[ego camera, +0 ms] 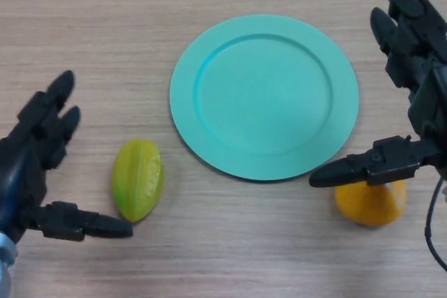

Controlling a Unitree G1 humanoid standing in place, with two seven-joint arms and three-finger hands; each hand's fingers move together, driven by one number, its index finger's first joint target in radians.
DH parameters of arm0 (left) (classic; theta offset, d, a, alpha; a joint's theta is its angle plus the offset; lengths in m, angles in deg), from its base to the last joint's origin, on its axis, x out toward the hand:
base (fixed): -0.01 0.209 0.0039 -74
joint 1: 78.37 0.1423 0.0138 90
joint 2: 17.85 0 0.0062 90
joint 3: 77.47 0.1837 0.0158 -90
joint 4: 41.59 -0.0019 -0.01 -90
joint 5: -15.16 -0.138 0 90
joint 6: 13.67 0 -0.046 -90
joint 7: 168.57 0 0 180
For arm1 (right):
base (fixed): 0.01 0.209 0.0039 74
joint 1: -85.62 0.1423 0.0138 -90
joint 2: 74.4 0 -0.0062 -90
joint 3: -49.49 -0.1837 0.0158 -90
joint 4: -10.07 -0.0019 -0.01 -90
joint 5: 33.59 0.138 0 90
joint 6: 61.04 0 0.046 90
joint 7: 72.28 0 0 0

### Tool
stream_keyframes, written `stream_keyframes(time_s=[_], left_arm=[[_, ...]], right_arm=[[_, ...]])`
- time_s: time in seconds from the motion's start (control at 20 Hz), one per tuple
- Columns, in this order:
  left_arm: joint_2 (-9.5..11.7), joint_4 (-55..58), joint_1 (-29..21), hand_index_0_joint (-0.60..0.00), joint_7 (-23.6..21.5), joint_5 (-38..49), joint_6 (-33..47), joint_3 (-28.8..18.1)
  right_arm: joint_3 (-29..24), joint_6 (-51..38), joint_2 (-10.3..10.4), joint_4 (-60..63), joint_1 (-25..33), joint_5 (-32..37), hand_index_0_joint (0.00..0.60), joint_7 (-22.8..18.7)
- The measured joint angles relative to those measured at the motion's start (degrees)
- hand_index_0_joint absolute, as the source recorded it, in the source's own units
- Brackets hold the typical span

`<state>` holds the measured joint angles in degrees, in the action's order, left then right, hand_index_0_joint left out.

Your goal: Pick up the yellow starfruit and place it on the plate

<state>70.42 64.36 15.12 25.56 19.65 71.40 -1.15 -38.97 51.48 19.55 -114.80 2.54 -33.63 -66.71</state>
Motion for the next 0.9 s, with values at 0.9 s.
stream_keyframes(time_s=[0.9], left_arm=[[-0.88, -29.72, -7.38, 0.000, -8.59, -8.37, 22.82, 11.25]], right_arm=[[0.57, -0.31, 0.03, -1.53, -0.03, 0.02, 0.000, 0.00]])
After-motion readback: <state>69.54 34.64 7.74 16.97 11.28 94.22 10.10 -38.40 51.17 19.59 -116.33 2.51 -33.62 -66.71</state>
